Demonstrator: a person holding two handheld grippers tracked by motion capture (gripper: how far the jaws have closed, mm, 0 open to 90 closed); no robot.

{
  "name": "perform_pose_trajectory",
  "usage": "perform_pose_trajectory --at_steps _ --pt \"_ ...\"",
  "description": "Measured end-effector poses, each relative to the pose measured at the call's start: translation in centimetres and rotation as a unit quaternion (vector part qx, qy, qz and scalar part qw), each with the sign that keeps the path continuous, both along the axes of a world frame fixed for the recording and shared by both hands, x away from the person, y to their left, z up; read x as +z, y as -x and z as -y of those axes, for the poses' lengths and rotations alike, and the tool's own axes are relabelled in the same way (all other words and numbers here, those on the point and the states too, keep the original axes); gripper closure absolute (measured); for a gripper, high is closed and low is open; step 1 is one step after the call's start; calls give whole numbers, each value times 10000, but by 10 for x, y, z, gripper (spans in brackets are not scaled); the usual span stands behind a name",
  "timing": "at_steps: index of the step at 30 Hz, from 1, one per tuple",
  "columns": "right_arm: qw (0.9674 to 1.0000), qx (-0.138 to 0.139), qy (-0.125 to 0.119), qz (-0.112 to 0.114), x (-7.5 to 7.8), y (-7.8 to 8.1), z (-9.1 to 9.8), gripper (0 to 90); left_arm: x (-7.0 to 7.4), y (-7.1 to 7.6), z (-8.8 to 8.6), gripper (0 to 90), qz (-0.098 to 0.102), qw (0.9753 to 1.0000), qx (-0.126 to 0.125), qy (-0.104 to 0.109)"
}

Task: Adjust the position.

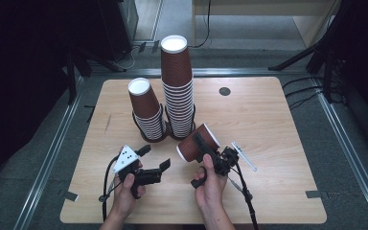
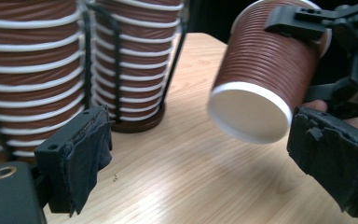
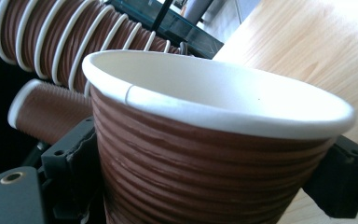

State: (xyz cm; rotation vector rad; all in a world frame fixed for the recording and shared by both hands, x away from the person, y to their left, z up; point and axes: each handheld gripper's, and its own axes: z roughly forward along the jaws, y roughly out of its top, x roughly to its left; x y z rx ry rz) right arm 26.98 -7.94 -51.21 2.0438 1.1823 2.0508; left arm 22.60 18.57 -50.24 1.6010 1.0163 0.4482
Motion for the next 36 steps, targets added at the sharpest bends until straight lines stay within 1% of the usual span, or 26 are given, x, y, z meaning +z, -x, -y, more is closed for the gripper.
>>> perform_pose_trajectory --at_steps 2,3,4,5,7,10,11,12,14,15,17,18,19,21,22,23,24,25,26,27,30,31,33,34,35,36 --pt "9996 39 276 90 1 0 0 117 -2 1 -4 68 -37 10000 83 -3" --pt "9996 39 276 90 1 0 0 117 -2 1 -4 68 -37 10000 83 -3" --pt "9990 38 409 153 1 -1 1 118 -3 1 -7 68 -57 9999 141 -27" --pt "9971 80 687 321 3 -2 2 118 -4 2 -11 68 -82 9997 206 -34" --pt "9952 84 868 441 6 -3 4 118 -5 2 -16 68 -107 9996 274 -53" --pt "9904 144 1191 681 9 -4 7 118 -7 3 -23 68 -138 9991 402 -56" --pt "9904 144 1191 681 9 -4 7 118 -7 3 -23 68 -138 9991 402 -56" --pt "9854 193 1463 849 12 -4 10 119 -8 4 -28 68 -151 9987 478 -89" --pt "9804 208 1686 994 14 -4 11 119 -9 4 -33 68 -179 9981 568 -125" --pt "9804 208 1686 994 14 -4 11 119 -9 4 -33 68 -179 9981 568 -125" --pt "9739 245 1917 1192 16 -5 12 119 -11 5 -38 68 -199 9976 650 -155" --pt "9663 215 2133 1423 18 -5 14 119 -13 7 -43 68 -224 9969 735 -193" --pt "9641 197 2191 1485 18 -5 15 119 -15 8 -46 68 -227 9964 778 -251" --pt "9583 117 2344 1632 20 -5 19 119 -17 10 -50 68 -247 9958 845 -270" --pt "9583 117 2344 1632 20 -5 19 119 -17 10 -50 68 -247 9958 845 -270" --pt "9565 87 2391 1669 20 -5 21 119 -19 11 -54 68 -258 9953 890 -292" --pt "9538 38 2431 1767 21 -6 26 119 -22 13 -58 68 -289 9946 952 -292" --pt "9538 38 2431 1767 21 -6 26 119 -22 13 -58 68 -289 9946 952 -292" --pt "9518 9 2486 1797 21 -6 27 119 -24 14 -61 68 -312 9942 983 -306" --pt "9452 -32 2682 1863 20 -6 31 118 -27 16 -64 68 -344 9935 1027 -348" --pt "9339 -76 3031 1896 19 -6 36 118 -32 18 -69 68 -405 9928 1063 -363" --pt "9308 -93 3122 1899 18 -6 38 118 -33 19 -71 68 -416 9925 1080 -387" --pt "9282 -47 3220 1863 17 -7 42 118 -35 19 -74 68 -444 9918 1132 -386" --pt "9281 -8 3205 1897 17 -8 44 118 -36 19 -77 68 -453 9915 1155 -396" --pt "9269 23 3198 1963 17 -8 46 119 -37 20 -79 68 -463 9910 1192 -385" --pt "9244 19 3235 2022 18 -8 48 119 -38 20 -81 68 -490 9904 1232 -388"
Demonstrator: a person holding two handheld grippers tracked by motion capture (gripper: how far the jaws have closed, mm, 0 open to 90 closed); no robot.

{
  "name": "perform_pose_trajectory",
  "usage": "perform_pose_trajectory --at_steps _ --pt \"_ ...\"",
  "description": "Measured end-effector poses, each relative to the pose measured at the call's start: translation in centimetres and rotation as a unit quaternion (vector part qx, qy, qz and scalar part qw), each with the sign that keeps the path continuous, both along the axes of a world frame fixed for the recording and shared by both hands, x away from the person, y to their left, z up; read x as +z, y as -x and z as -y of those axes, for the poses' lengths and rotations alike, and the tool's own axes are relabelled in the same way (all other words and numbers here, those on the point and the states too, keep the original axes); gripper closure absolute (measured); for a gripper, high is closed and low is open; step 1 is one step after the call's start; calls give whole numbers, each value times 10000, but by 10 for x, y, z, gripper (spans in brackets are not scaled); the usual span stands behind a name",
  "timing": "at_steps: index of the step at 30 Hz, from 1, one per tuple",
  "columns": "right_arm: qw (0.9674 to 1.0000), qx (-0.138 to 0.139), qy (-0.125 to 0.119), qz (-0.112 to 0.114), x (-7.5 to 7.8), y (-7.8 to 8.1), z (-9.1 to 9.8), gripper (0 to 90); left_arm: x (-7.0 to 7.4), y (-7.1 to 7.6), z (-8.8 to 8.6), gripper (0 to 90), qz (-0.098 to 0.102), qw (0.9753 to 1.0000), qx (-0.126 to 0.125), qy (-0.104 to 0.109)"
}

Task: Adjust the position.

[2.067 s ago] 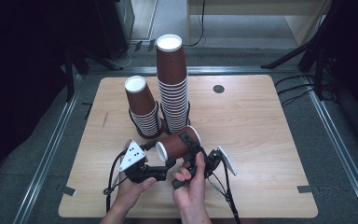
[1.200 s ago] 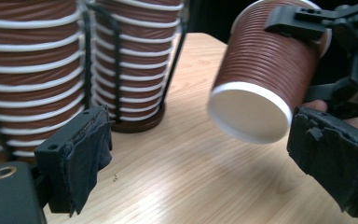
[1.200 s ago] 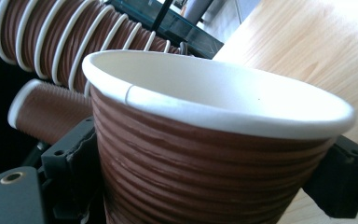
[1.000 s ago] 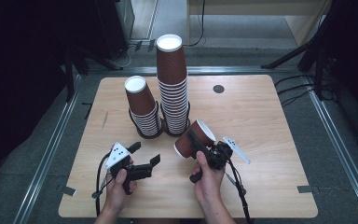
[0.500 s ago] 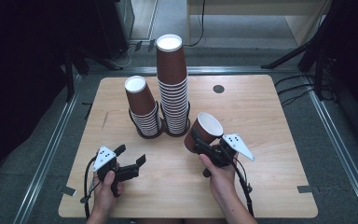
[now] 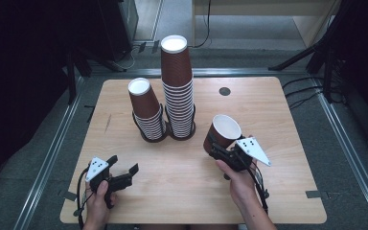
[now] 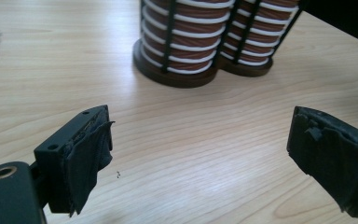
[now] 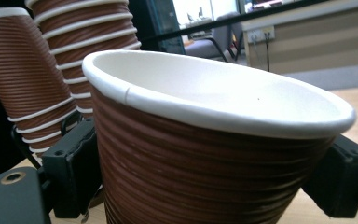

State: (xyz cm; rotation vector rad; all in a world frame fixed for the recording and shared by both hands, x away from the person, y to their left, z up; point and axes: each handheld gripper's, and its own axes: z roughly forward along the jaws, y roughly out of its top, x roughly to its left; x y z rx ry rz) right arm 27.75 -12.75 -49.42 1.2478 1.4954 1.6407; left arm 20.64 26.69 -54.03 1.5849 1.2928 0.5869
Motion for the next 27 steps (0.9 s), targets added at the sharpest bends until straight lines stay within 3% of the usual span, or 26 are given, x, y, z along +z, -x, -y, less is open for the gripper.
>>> perform_pose_trajectory --at_steps 2,7,20,27 --pt "9996 -43 223 165 1 0 3 122 -2 -1 -5 68 -28 10000 94 8" --pt "9981 -146 512 296 4 -3 14 125 -4 -3 -13 68 -17 9998 214 11" --pt "9973 -547 359 326 11 -11 38 120 -5 -4 -20 68 -59 9995 319 -37" --pt "9932 -827 613 551 12 -18 49 123 -6 -4 -19 68 -62 9995 292 -40"
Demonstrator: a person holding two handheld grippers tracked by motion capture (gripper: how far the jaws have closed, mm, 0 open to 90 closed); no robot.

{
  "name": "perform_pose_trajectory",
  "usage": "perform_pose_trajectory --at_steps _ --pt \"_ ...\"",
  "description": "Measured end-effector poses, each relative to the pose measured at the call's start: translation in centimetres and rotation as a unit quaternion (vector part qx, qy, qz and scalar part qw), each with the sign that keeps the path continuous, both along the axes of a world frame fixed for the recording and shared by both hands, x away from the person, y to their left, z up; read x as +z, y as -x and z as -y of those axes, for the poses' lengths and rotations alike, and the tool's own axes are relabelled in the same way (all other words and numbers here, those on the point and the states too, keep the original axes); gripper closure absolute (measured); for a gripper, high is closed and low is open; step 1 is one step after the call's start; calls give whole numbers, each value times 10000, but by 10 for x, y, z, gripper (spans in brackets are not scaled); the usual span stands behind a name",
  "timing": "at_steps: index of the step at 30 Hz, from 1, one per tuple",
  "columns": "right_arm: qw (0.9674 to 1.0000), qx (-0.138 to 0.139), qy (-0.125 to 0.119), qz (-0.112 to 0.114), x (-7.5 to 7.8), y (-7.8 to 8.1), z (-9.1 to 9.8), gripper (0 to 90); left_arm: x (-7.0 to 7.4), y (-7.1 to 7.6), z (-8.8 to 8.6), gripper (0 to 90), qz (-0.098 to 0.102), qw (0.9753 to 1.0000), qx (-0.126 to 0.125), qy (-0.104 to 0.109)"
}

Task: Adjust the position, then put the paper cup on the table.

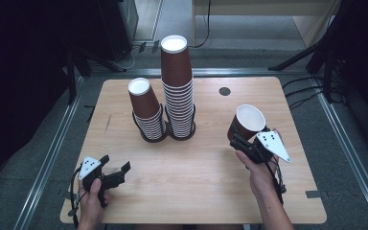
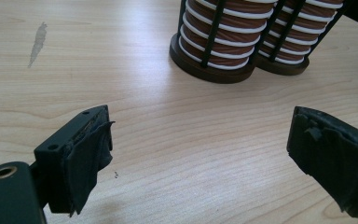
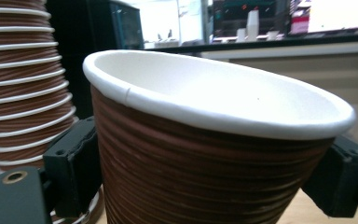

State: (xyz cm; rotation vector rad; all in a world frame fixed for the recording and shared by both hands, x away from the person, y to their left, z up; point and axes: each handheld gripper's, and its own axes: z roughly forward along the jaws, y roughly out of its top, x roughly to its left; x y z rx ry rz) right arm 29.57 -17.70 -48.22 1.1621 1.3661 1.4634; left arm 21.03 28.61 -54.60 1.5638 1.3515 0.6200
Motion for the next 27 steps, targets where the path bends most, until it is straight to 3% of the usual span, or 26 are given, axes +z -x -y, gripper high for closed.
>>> perform_pose_trajectory --at_steps 3,6,11,17,27 --pt "9995 -191 58 250 0 -2 4 123 0 0 -1 68 2 10000 4 5" --pt "9972 -478 373 429 -1 -6 11 123 1 0 -2 68 14 10000 19 33" --pt "9968 -638 333 347 -7 -15 22 122 0 1 -2 68 -2 10000 14 19" --pt "9949 -787 471 425 -13 -23 31 121 0 1 -5 68 0 10000 46 71" --pt "9938 -766 638 486 -27 -38 40 121 -4 0 -3 68 0 10000 -2 0"
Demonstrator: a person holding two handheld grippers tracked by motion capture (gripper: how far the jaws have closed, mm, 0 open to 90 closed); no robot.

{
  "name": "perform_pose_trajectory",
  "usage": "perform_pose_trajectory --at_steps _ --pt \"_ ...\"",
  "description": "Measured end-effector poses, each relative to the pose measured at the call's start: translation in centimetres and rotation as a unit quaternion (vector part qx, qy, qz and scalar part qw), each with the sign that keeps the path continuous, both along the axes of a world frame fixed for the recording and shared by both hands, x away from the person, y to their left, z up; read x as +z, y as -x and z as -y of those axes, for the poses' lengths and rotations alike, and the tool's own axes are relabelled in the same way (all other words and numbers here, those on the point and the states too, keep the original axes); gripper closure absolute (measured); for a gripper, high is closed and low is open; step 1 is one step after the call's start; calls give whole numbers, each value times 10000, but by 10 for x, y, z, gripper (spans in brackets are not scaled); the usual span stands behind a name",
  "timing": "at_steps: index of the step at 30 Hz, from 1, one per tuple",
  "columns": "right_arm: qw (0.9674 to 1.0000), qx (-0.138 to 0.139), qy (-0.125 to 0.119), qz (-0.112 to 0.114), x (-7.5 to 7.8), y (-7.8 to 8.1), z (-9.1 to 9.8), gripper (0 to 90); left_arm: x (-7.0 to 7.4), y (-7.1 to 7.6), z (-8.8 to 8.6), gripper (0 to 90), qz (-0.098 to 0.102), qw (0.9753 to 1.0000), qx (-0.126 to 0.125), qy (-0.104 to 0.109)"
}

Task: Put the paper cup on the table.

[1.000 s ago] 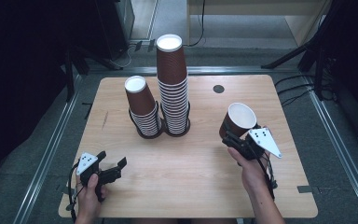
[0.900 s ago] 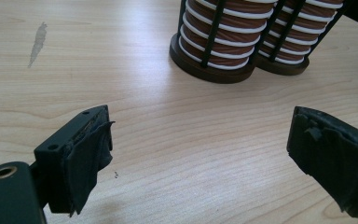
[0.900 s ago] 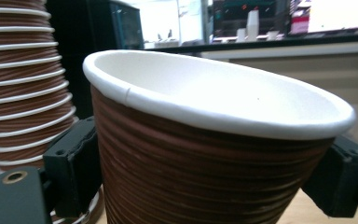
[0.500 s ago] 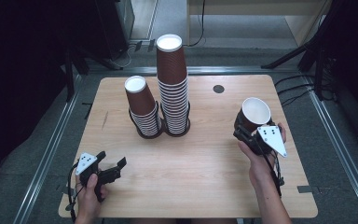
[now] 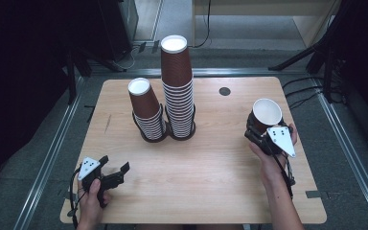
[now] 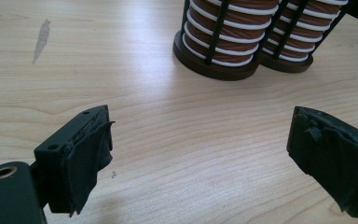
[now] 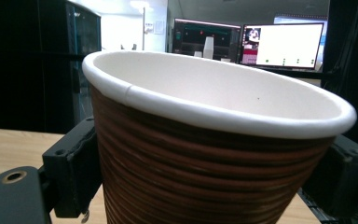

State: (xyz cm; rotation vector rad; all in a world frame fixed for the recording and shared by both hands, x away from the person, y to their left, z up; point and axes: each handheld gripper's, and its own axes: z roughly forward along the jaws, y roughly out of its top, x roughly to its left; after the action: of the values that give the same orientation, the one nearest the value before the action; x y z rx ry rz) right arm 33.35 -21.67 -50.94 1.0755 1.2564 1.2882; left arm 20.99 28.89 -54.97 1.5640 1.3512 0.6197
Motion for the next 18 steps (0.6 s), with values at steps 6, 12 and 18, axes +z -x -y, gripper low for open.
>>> perform_pose_trajectory --at_steps 6,12,18 --pt "9996 63 193 -220 -17 -11 0 121 -2 0 2 68 32 10000 -53 -11" --pt "9991 213 179 -319 -24 -18 -2 120 -3 -1 0 69 36 9999 -62 105" --pt "9986 184 19 -497 -32 -25 -1 120 -3 -1 4 68 34 9999 -154 -35"
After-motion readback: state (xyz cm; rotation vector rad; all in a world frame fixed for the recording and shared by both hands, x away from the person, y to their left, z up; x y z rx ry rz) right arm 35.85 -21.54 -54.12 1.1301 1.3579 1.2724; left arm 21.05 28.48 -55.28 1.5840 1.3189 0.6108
